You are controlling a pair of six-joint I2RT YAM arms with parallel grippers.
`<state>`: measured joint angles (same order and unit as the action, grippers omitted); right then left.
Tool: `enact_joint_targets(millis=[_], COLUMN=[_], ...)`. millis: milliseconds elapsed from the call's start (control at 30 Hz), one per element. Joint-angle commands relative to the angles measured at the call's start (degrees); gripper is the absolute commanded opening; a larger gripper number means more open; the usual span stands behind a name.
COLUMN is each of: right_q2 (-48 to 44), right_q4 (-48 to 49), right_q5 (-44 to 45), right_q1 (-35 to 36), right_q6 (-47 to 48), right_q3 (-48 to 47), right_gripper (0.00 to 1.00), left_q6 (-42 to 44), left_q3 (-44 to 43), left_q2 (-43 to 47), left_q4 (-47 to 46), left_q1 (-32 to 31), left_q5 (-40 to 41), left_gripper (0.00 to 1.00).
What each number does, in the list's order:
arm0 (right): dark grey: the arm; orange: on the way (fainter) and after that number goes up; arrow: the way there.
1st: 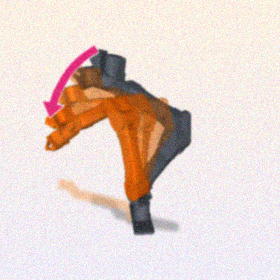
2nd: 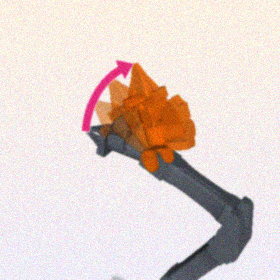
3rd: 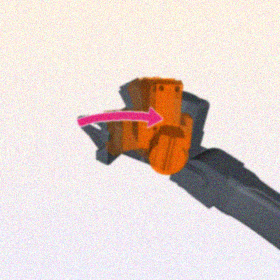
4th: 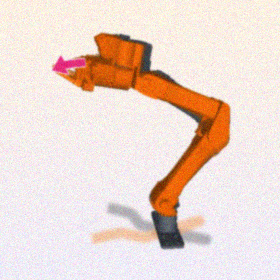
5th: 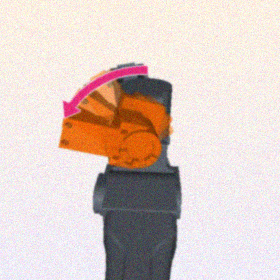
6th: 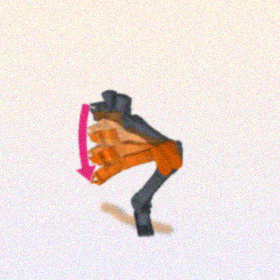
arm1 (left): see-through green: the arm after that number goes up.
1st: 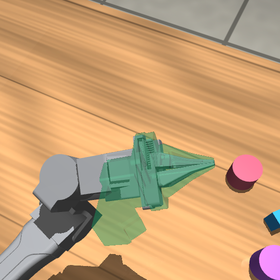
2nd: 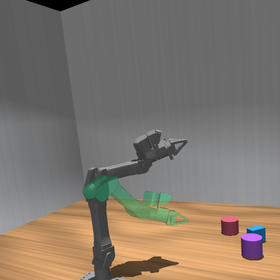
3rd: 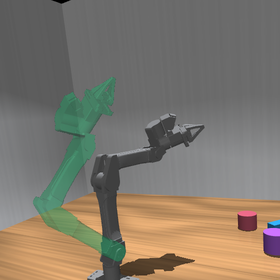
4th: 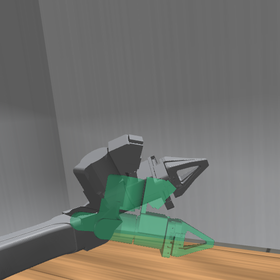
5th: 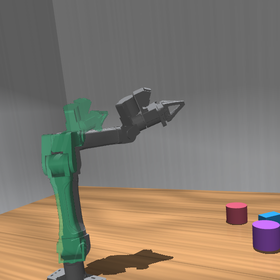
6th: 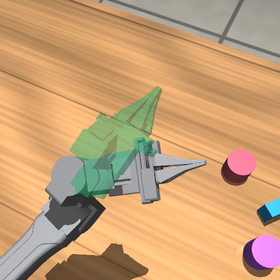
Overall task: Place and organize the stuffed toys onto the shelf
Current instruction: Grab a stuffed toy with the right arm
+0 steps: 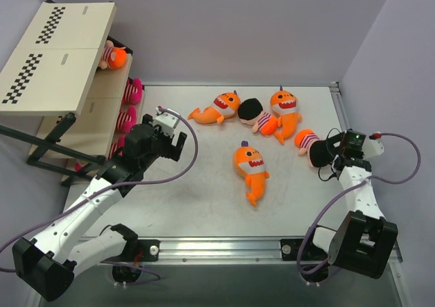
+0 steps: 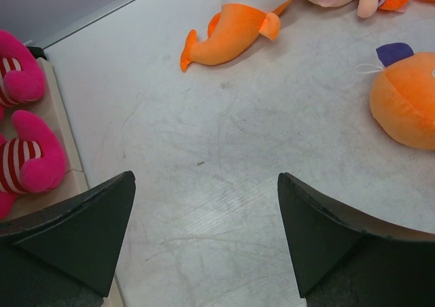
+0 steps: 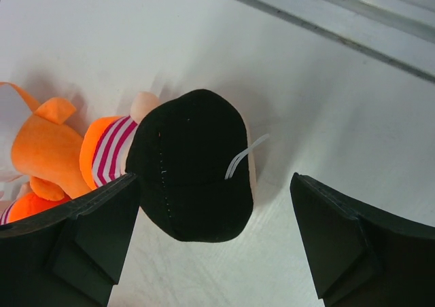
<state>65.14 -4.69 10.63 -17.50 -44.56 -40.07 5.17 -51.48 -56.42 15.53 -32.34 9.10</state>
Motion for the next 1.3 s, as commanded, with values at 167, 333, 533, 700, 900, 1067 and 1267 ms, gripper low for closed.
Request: enact_joint_targets(millis=[167, 333, 533, 700, 900, 1067, 1267], right_q2=[6.13, 8.24, 9.3, 10.79, 8.43, 1.13, -3.0], right_q4=[18.29, 23.05, 27.45, 28.77, 21.14, 12.26, 3.73], right_q5=[-11.85, -12.22, -12.3, -12.04, -10.81, -10.81, -12.82], right_q1=[-2.37, -2.37, -2.45, -2.45, -2.37, -1.75, 2.19], right_q6=[-4.4, -4.23, -4.14, -4.05, -1.15, 1.4, 4.47], right_q3=[7.64, 10.1, 11.69, 11.6, 8.0, 3.87, -3.41], right_gripper=[0.96, 0.93, 0.72, 0.28, 0.0, 0.0, 0.0], left_q6=[1.6, 1.69, 1.77, 1.86, 2.39, 3.18, 5.46], left_q3=[0.24, 0.42, 0.51, 0.42, 0.51, 0.51, 2.0], left_q2=[0.88, 0.79, 0.61, 0.26, -0.26, -1.23, -0.88], left_q4=[-3.4, -3.49, -3.58, -3.49, -3.84, -4.1, -6.56], left_q1=[-0.45, -0.71, -0.97, -1.06, -1.5, -3.26, -5.62], left_q5=[0.92, 0.56, 0.13, -0.05, -0.93, -2.24, -4.44], left_gripper=[0.94, 0.94, 0.94, 0.94, 0.94, 0.94, 0.94])
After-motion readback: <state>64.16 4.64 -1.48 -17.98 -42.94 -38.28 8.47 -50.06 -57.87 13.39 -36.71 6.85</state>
